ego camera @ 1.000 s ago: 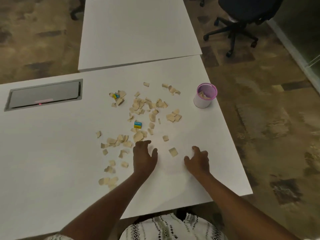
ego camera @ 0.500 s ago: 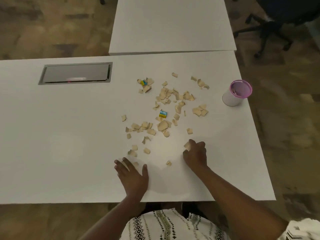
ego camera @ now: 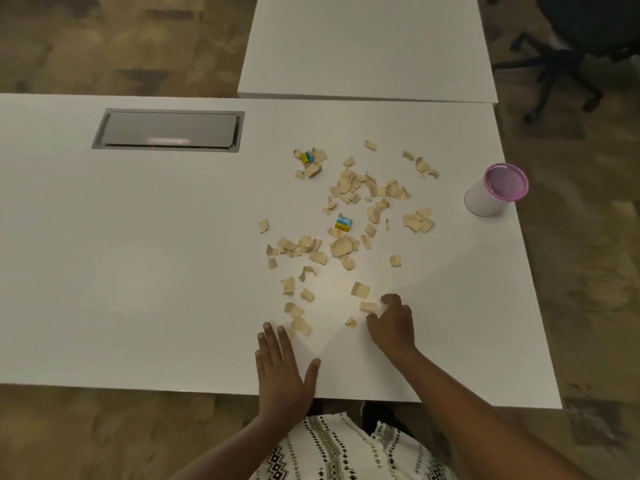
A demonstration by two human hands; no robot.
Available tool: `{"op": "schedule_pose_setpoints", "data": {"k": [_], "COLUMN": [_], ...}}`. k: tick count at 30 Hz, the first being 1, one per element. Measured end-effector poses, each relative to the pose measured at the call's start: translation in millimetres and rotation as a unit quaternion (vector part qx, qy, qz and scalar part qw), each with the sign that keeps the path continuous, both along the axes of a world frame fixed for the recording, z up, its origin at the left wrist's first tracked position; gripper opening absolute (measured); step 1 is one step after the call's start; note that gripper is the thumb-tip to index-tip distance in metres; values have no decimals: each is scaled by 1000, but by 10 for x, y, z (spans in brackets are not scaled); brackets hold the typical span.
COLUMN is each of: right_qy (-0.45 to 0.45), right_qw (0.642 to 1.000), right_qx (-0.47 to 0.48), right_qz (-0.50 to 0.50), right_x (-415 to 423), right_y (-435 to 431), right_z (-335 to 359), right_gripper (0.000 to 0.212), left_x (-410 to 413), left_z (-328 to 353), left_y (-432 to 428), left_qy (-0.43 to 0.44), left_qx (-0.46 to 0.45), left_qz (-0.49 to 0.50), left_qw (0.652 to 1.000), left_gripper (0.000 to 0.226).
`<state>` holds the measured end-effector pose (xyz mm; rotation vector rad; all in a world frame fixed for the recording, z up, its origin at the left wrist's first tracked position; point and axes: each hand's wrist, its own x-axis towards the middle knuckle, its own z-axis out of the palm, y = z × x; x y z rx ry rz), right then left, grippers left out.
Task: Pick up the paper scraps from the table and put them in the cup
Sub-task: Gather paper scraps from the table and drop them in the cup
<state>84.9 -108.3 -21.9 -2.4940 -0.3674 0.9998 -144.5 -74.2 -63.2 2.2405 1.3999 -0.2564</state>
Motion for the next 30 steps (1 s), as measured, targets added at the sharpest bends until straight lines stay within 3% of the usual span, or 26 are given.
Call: {"op": "schedule_pose_setpoints", "data": {"k": [7,11,13,16,20,25,30], "right_qy": [58,-101,-142,-93,-94,-100,-179], "right_qw": [993,974,958,945,905,902,870], "right_qx": [95,135,106,21,-20,24,24], "right_qz": [38,152,226,313,415,419,458], "right_x": [-210,-137,-81,-65,-183,-306,-233], "right_y": [372,455,420,338,254,206,234], "right_z": [28,99,76,-3,-112,-147,-147], "right_gripper": [47,45,57,77,81,61,36], "left_x": [164,390,429,403,377,487,569], "left_z": [-114,-20,43,75,66,107,181], "left_y": [213,589,756,969,1095,1091,1093], "left_qy": [7,-8,-21,-30,-8,-43,-54], "left_qx": [46,79,92,72,43,89,83], "left_qz": [-59,-89,-103,-169,-263,-308,-320], "left_qw": [997,993,990,982,964,946,942], "left_gripper": [98,92,88,89,83,54,44]}}
